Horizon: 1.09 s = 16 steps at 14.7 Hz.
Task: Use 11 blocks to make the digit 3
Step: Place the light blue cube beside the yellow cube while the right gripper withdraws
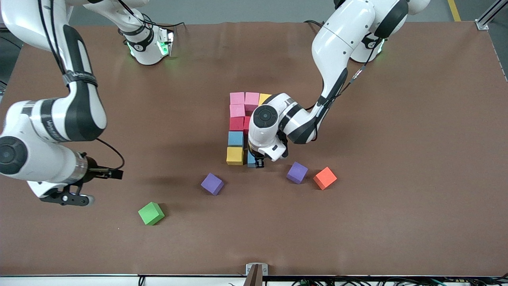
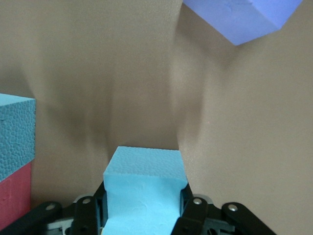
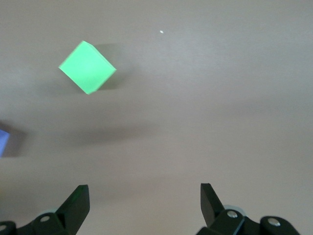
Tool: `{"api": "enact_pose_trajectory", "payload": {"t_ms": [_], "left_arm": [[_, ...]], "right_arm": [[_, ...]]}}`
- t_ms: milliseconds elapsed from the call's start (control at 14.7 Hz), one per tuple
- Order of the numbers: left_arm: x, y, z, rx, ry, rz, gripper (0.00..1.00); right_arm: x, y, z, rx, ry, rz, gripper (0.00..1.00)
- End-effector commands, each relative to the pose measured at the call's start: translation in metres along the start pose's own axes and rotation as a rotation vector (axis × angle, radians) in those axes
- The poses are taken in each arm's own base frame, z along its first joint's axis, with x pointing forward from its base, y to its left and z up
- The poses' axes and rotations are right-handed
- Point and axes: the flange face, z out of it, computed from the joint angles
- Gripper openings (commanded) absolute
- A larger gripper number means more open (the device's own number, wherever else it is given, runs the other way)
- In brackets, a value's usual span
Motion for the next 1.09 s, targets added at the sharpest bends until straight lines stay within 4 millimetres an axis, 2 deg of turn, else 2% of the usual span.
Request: {"api": "enact_pose_trajectory", "payload": {"t_ms": [0, 136, 341, 478, 682, 819, 1024], "left_arm": [[-0.011, -0.002, 0.004, -0.016, -0.013, -0.002, 0.28], [-0.013, -0.001, 0.004, -0.020, -0.020, -0.003, 0.28], [-0.019, -0.009, 0.010, -0.017, -0.018, 0.011, 0.29], [-0.019, -0.009, 0.012, -0.015, -0.017, 0.011, 0.29], [-0.020, -0.008, 0.013, -0.017, -0.022, 0.008, 0.29], [-0.020, -0.008, 0.014, -0.020, -0.024, 0.009, 0.29], [-0.021, -0.006, 0.012, -0.026, -0.032, 0.009, 0.29]], "right_arm": [[-0.025, 0.037, -0.010, 0.004, -0.008, -0.013, 1.00], [-0.032, 0.060, -0.013, 0.007, -0.009, 0.005, 1.00], [-0.044, 0.073, -0.022, 0.010, -0.009, -0.008, 1.00], [-0.051, 0.076, -0.036, 0.010, -0.010, -0.020, 1.00], [-0.057, 0.105, -0.064, 0.015, -0.030, -0.050, 1.00], [-0.057, 0.126, -0.065, 0.021, -0.038, -0.051, 1.00], [-0.056, 0.128, -0.063, 0.020, -0.037, -0.050, 1.00]]}}
